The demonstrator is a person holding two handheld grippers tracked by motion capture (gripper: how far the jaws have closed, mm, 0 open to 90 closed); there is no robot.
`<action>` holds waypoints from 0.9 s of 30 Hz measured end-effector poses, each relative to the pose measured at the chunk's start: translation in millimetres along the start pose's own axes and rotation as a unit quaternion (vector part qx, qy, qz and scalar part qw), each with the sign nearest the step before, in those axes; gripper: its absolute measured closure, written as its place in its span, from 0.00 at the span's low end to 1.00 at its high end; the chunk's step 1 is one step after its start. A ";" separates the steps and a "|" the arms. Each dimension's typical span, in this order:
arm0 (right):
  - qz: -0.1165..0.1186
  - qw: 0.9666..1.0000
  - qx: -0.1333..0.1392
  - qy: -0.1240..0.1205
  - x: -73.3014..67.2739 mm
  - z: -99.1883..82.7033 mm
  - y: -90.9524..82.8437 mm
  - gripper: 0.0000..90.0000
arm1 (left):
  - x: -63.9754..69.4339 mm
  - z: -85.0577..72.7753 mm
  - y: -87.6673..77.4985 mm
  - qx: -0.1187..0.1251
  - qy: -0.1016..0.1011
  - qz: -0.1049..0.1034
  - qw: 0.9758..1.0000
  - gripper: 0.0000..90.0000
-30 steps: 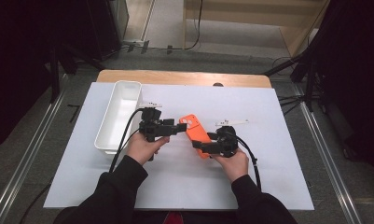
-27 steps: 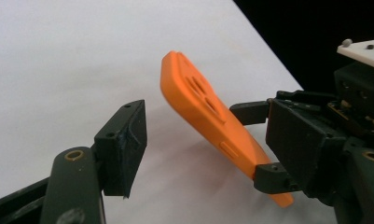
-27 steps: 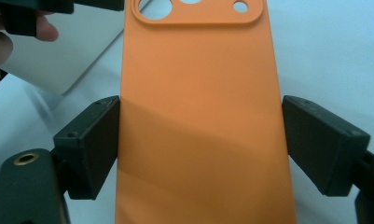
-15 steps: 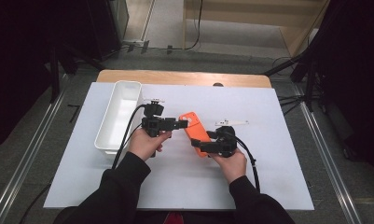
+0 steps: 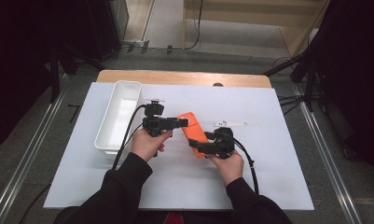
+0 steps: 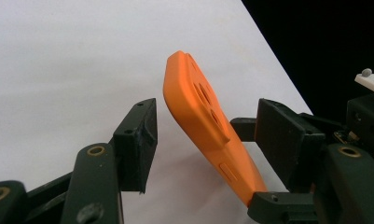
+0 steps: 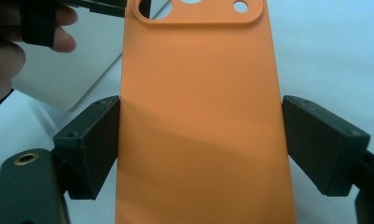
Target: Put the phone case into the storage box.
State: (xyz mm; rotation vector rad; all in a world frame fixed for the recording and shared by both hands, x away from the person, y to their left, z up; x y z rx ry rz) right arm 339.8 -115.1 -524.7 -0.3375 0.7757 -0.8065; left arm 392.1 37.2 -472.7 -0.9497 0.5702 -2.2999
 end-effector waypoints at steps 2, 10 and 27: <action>0.002 1.000 0.002 0.007 -0.5 -0.5 0.9 0.16 | -0.8 0.6 0.9 -0.001 -0.004 0.001 1.000 0.44; 0.002 1.000 0.014 0.023 -1.2 -2.1 2.7 0.16 | -2.4 5.1 1.6 0.006 -0.014 -0.001 1.000 0.44; -0.003 0.999 0.030 0.029 -5.0 -5.1 5.0 0.16 | -1.7 8.3 0.5 0.018 -0.014 -0.005 1.000 0.57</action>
Point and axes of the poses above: each handheld gripper's, and its own axes: y roughly forward along the jaws, z roughly out of its top, x roughly to its right, the point moved 6 cm from there along y, roughly forward along the jaws, and after that the axes turned 4 degrees about y, right-handed, at the moved point
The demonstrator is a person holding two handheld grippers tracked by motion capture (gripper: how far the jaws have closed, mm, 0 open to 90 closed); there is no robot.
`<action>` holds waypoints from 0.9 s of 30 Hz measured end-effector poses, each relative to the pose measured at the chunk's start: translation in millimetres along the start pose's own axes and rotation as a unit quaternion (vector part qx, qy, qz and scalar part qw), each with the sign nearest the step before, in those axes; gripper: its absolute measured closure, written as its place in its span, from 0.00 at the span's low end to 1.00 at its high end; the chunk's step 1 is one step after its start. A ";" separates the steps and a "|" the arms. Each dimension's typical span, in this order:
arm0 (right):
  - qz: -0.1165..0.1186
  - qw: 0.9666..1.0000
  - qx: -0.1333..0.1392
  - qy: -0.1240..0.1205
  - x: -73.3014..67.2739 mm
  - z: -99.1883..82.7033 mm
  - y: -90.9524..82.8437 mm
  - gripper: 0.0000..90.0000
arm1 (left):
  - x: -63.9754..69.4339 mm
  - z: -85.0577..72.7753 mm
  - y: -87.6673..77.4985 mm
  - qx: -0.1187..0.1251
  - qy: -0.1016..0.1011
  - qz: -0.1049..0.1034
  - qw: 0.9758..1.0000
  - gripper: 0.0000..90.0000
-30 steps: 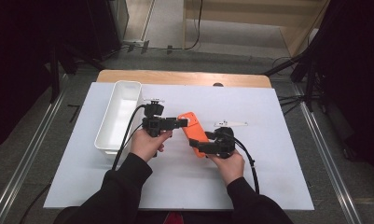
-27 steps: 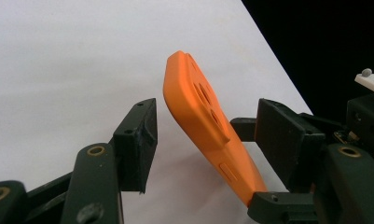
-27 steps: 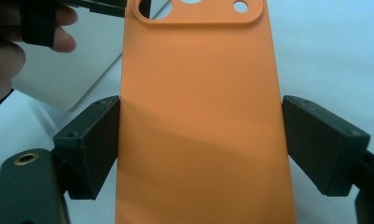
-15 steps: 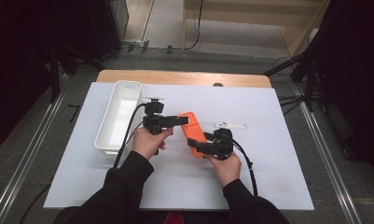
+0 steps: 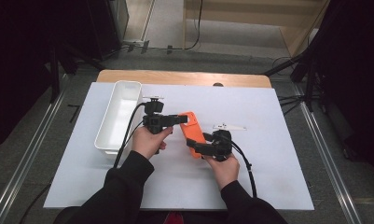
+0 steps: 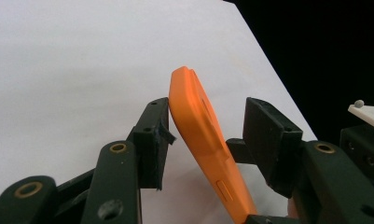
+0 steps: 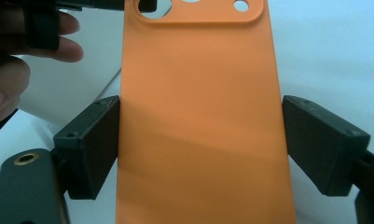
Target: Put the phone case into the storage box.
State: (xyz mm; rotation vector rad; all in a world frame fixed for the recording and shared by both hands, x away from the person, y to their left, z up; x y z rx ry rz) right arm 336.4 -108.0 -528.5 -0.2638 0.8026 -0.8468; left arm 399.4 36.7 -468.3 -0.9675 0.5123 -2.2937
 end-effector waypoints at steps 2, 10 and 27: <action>-0.001 1.000 0.000 0.000 -0.2 -0.3 0.2 0.16 | -0.2 0.5 -0.5 0.002 -0.001 0.002 1.000 0.60; -0.001 1.000 0.003 0.000 -1.0 -1.1 0.3 0.16 | -1.5 0.5 -0.6 0.001 -0.008 0.002 1.000 0.65; -0.003 1.000 0.002 -0.006 -2.6 -1.7 1.1 0.16 | -2.5 0.3 -1.3 -0.001 -0.022 0.001 1.000 0.77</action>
Point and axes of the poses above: each handheld gripper's, and its own axes: y roughly forward along the jaws, z roughly out of its top, x roughly to its right, the point moved 6 cm from there along y, roughly forward along the jaws, and after that the axes turned 4 degrees about y, right-handed, at the moved point
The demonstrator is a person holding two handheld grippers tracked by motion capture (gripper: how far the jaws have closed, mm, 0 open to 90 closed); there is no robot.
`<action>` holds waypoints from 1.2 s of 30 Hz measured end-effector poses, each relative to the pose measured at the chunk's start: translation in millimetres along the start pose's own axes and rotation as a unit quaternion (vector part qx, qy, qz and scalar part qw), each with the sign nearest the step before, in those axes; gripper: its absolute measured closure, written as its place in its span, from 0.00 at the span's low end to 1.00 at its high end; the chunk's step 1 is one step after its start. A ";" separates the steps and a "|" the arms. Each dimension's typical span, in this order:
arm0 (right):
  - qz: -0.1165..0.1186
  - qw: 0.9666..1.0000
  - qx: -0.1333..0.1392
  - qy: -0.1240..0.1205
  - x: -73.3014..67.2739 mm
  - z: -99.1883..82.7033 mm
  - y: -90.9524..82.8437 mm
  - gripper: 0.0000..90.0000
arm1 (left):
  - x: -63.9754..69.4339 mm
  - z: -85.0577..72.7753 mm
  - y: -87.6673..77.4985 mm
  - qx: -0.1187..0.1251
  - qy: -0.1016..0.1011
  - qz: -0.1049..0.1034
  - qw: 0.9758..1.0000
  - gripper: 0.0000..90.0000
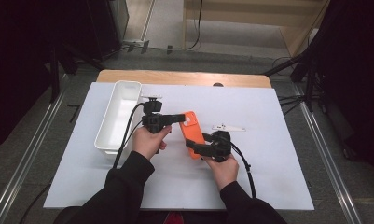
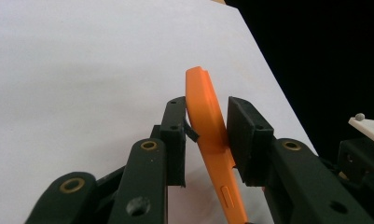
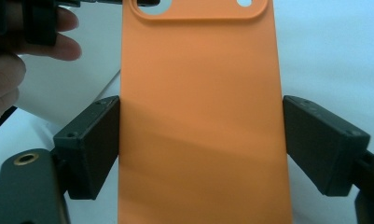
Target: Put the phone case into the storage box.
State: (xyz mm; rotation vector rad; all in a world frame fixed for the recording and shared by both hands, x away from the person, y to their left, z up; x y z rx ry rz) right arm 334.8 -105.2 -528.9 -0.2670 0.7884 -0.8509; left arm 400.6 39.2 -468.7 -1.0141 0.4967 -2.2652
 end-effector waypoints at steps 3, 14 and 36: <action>-0.003 1.000 -0.003 -0.003 -0.1 -0.9 0.8 0.16 | 0.7 -0.3 -0.2 -0.002 -0.004 -0.005 1.000 0.78; -0.004 1.000 -0.005 -0.010 -1.5 -1.9 2.1 0.16 | 6.3 0.4 -2.1 0.003 -0.019 -0.032 0.999 0.84; 0.006 1.000 0.002 -0.021 -4.0 -0.3 1.5 0.16 | 11.9 1.9 -7.5 0.012 -0.011 -0.050 0.999 0.86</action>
Point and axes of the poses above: each handheld gripper's, and its own axes: y roughly forward along the jaws, z roughly out of its top, x roughly to its right, the point moved 6 cm from there along y, roughly forward along the jaws, and after that the axes turned 4 degrees about y, right-handed, at the moved point
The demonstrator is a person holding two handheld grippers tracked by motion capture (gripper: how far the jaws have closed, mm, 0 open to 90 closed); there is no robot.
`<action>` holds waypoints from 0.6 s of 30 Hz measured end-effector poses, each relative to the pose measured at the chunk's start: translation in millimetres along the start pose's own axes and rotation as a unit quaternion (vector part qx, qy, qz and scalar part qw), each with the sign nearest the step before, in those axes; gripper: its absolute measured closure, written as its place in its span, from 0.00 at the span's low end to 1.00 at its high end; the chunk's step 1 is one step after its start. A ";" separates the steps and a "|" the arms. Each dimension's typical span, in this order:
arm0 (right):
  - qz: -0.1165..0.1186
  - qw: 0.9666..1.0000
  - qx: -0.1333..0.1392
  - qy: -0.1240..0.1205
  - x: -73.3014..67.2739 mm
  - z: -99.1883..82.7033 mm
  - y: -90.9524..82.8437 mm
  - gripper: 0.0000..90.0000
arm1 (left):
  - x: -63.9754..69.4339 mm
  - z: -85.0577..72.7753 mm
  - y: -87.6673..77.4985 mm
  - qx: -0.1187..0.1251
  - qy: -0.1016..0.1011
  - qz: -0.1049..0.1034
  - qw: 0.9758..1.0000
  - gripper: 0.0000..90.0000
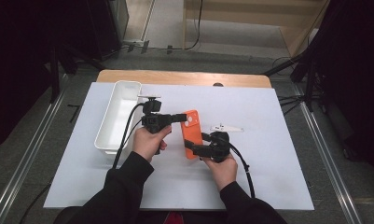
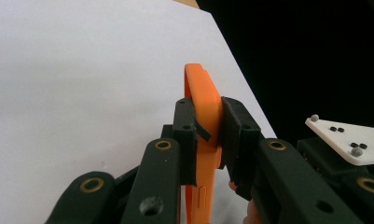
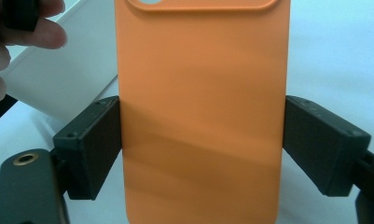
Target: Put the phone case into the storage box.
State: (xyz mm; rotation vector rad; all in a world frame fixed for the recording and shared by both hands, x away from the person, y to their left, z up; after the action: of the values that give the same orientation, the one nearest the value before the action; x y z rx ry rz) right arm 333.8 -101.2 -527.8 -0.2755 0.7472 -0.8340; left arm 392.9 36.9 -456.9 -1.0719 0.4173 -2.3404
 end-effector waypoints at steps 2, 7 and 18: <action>0.003 1.000 0.000 0.000 0.1 0.0 0.1 0.16 | 0.6 -0.1 -0.2 -0.001 0.001 0.001 1.000 0.86; 0.005 1.000 -0.001 -0.003 0.3 0.4 -0.1 0.16 | 2.1 -0.1 -0.7 -0.001 0.006 0.002 1.000 0.86; 0.015 1.000 -0.005 0.002 -0.3 1.1 -0.7 0.15 | 8.8 0.1 -1.2 -0.001 0.020 0.005 1.000 0.86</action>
State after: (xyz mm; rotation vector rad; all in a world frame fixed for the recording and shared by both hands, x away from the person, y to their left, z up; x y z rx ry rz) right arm 334.0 -101.6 -526.5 -0.2697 0.7577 -0.8023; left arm 387.7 32.7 -451.0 -1.0219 0.4397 -2.3568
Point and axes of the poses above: each handheld gripper's, and its own axes: y roughly forward along the jaws, z roughly out of its top, x roughly to its right, the point moved 6 cm from there along y, roughly forward along the jaws, and after that the axes turned 4 degrees about y, right-handed, at the moved point
